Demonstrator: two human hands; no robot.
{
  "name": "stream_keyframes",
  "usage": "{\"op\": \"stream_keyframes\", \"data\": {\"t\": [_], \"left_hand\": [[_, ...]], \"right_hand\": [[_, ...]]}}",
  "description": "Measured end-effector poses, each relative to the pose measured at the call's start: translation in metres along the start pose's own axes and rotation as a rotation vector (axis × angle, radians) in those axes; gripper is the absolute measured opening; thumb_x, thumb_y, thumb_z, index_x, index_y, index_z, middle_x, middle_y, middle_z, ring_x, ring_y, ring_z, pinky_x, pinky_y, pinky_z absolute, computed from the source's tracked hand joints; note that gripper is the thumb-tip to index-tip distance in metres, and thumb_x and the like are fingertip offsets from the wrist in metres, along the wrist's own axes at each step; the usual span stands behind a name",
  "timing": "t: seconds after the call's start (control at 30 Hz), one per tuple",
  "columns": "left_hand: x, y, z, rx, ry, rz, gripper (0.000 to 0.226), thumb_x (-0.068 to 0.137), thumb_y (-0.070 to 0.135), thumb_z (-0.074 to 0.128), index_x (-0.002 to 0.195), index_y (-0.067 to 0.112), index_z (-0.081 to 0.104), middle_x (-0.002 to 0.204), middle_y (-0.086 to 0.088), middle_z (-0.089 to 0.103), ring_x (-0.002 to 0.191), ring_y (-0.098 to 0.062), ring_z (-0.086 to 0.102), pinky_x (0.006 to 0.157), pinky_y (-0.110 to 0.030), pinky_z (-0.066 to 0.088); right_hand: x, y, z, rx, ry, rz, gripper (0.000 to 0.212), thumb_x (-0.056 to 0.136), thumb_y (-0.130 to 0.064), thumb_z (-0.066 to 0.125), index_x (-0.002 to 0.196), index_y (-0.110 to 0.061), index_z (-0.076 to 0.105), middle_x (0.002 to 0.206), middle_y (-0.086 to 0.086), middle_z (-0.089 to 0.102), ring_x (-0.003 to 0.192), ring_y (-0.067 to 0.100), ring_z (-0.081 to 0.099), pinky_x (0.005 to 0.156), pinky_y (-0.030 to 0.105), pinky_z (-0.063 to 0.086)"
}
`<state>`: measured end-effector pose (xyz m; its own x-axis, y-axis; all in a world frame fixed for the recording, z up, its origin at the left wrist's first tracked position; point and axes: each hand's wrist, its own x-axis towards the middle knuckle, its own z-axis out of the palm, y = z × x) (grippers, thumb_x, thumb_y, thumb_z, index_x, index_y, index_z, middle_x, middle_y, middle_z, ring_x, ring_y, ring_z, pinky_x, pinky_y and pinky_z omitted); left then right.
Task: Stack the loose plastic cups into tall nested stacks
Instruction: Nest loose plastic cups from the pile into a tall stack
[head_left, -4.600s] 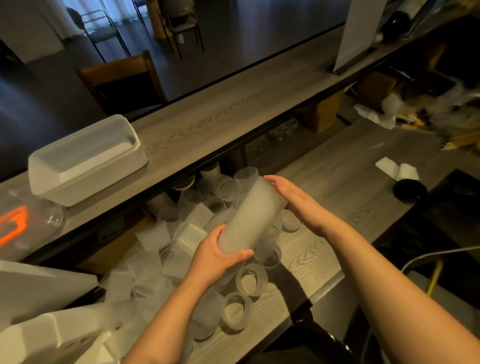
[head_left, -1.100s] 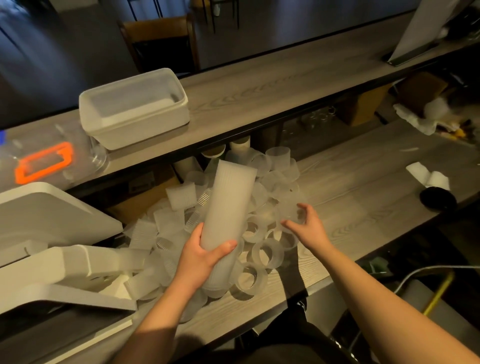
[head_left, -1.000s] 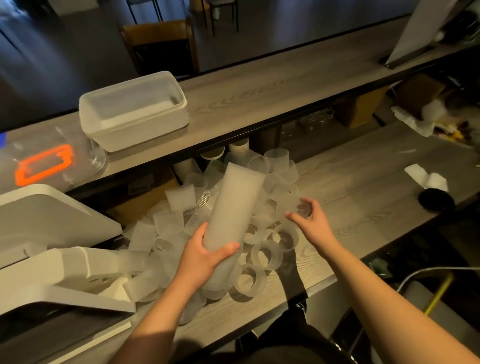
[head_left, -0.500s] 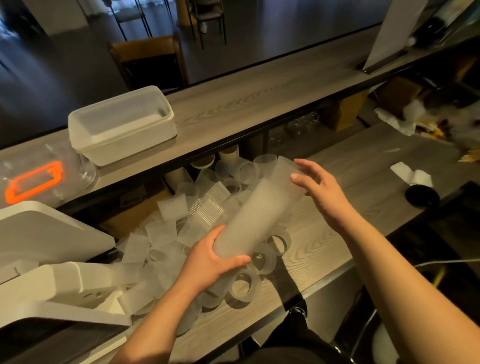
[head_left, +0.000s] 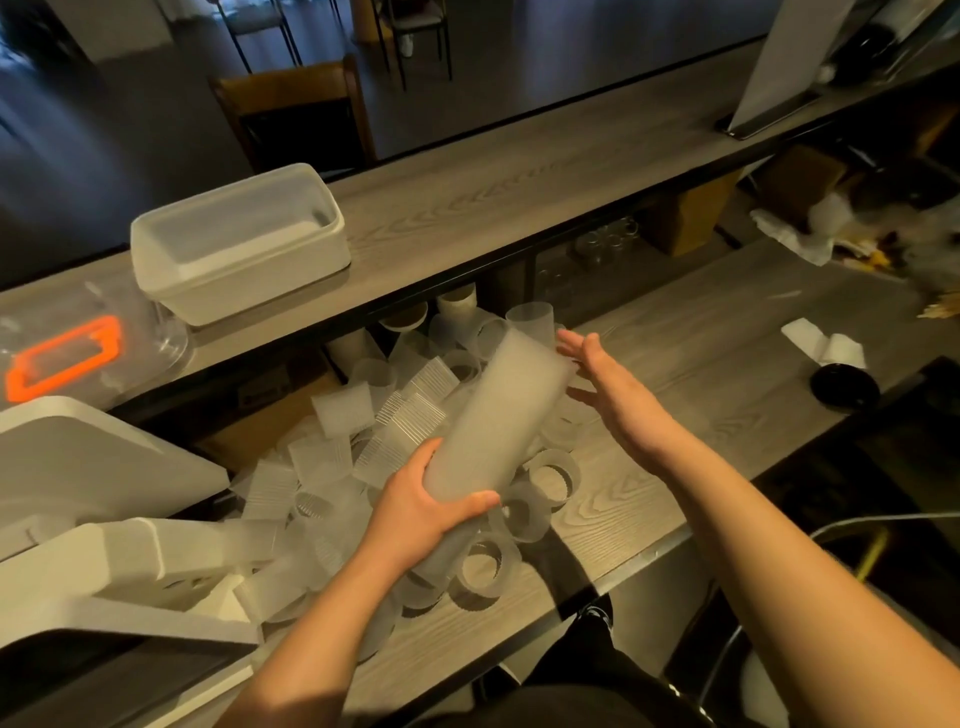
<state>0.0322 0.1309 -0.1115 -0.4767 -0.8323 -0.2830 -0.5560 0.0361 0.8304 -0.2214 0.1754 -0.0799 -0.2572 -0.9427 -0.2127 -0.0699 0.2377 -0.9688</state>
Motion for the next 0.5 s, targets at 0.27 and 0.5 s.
{"op": "stream_keyframes", "data": {"t": [0.27, 0.5], "left_hand": [[-0.006, -0.001, -0.005, -0.242, 0.122, -0.109, 0.081, 0.044, 0.069, 0.074, 0.115, 0.038, 0.052, 0.109, 0.013, 0.063, 0.094, -0.004, 0.063, 0.066, -0.019, 0.049], [-0.014, -0.009, -0.009, -0.270, 0.131, -0.141, 0.083, 0.043, 0.066, 0.075, 0.117, 0.036, 0.052, 0.111, 0.013, 0.063, 0.094, -0.003, 0.063, 0.066, -0.016, 0.048]], "right_hand": [[-0.010, 0.095, 0.011, -0.429, -0.128, 0.152, 0.072, 0.084, -0.012, 0.073, 0.148, -0.017, 0.041, 0.134, 0.006, 0.054, 0.124, 0.019, 0.052, 0.087, 0.010, 0.044], [-0.018, 0.150, 0.036, -0.900, -0.274, 0.037, 0.105, 0.072, -0.032, 0.081, 0.157, -0.017, 0.021, 0.162, 0.006, 0.020, 0.150, 0.025, 0.017, 0.122, 0.037, 0.019]]}}
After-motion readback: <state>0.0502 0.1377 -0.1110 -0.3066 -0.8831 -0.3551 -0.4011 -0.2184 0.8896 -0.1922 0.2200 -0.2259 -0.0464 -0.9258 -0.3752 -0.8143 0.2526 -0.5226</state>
